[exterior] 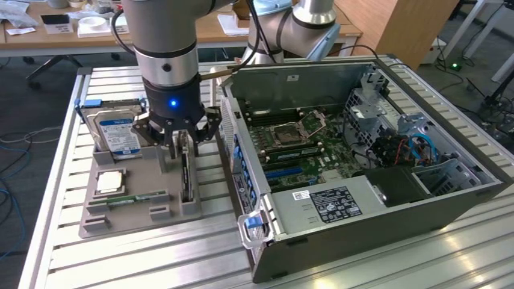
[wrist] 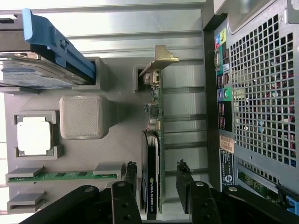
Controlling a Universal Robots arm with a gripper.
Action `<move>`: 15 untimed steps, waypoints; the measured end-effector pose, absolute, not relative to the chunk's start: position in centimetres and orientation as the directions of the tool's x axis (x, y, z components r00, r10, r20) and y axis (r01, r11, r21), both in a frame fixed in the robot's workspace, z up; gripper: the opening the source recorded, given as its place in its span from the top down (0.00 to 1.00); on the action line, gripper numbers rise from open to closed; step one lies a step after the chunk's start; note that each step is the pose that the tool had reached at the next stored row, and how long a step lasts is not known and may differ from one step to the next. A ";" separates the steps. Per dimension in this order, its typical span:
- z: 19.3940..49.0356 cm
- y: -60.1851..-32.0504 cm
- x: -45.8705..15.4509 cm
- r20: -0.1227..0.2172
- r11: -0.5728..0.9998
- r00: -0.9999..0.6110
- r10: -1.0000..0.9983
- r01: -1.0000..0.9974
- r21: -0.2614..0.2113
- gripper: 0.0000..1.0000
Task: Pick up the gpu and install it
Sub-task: 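Pick up the gpu and move the gpu toward the slot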
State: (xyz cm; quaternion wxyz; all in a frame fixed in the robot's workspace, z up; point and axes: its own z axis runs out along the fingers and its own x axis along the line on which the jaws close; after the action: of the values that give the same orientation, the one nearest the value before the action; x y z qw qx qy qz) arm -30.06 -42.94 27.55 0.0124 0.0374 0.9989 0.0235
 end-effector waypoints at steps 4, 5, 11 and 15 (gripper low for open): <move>27.4 -42.9 -30.1 -0.023 0.996 -0.997 0.075 0.074 0.048 0.53; 27.3 -42.9 -30.1 -0.023 0.996 -0.997 0.075 0.074 0.048 0.53; 27.0 -42.9 -30.1 -0.023 0.996 -0.997 0.075 0.074 0.048 0.53; 26.9 -42.9 -30.1 -0.023 0.996 -0.997 0.075 0.074 0.048 0.53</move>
State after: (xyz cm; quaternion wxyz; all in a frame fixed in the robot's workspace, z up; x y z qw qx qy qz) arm -30.06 -42.95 26.93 0.0123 0.0374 0.9989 0.0235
